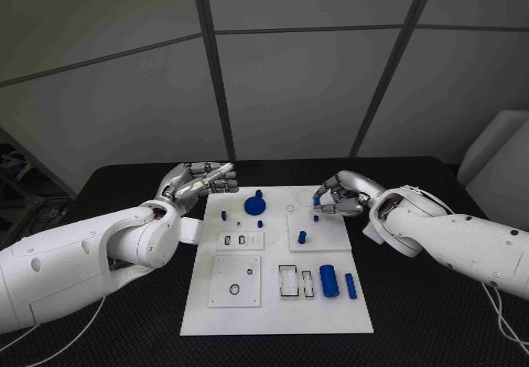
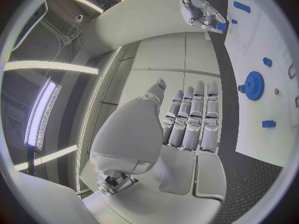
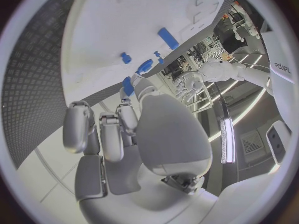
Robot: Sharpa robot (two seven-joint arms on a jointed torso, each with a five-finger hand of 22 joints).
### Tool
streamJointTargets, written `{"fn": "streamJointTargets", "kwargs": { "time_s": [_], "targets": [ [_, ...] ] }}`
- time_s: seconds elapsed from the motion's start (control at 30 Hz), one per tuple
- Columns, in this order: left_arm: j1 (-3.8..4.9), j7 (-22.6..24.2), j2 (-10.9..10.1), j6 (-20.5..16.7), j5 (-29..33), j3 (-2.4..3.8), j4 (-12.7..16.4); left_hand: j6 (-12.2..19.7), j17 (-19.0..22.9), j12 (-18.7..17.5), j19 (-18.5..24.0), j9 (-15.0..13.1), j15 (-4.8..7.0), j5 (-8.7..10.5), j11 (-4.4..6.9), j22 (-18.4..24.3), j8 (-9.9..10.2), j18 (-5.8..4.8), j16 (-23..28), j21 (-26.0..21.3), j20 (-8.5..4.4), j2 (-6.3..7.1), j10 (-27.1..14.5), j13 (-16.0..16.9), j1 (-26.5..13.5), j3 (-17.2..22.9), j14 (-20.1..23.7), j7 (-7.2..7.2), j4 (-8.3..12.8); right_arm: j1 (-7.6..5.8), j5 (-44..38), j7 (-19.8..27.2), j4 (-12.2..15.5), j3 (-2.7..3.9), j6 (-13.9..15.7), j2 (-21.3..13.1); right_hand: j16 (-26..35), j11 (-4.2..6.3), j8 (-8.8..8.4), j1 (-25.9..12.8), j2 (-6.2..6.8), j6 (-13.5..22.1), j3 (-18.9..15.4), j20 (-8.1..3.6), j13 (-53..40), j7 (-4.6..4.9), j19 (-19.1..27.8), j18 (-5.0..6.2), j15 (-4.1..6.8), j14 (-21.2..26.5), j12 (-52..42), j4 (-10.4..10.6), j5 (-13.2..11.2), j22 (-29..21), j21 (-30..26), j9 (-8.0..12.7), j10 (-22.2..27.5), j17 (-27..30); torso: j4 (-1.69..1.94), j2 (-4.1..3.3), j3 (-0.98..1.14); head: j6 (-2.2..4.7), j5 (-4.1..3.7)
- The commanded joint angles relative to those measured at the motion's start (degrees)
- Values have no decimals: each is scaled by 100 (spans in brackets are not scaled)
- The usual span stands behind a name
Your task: Assemble the parts on the task board
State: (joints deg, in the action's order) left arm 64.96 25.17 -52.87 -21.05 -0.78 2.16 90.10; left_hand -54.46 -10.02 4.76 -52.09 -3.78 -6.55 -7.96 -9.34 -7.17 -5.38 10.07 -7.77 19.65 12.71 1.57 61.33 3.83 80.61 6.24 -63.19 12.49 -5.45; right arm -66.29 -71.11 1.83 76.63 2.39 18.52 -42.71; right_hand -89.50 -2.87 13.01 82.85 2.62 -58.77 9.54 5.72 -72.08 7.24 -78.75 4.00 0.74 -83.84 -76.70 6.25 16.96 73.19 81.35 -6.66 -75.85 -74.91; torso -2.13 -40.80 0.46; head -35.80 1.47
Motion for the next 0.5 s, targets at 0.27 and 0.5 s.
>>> {"fn": "streamJointTargets", "kwargs": {
  "time_s": [0.27, 0.5],
  "targets": [
    [8, 10, 20, 79, -37, 4, -10, -15, -9, -32, -17, 1, -28, 18, -15, 8, 33, 41, 31, -22, 35, -56, -1, -2, -3, 14, 11, 15, 38, -29, -201, -471, 456, 9, -66, 434, -29, 17, 28, -9, -14, 23, 44, -42, 11, 9, 15, -36, 40, -603, 18, 3, 38, -9, 19, -46, -7, -1454, 16, 0, -14, -2, 38],
    [10, 29, 42, 67, -37, 5, -14, -16, -9, -33, -17, 1, -28, 19, -16, 8, 34, 41, 33, -23, 35, -56, 0, -2, -4, 14, 11, 15, 39, -24, -533, -576, 409, 2, -166, 957, -37, 14, 28, -6, -23, 33, 63, -42, 8, 11, 5, -40, 37, -608, 20, -1, 45, 6, 26, -46, -7, -1477, 22, -9, -7, -6, 85]
  ]
}}
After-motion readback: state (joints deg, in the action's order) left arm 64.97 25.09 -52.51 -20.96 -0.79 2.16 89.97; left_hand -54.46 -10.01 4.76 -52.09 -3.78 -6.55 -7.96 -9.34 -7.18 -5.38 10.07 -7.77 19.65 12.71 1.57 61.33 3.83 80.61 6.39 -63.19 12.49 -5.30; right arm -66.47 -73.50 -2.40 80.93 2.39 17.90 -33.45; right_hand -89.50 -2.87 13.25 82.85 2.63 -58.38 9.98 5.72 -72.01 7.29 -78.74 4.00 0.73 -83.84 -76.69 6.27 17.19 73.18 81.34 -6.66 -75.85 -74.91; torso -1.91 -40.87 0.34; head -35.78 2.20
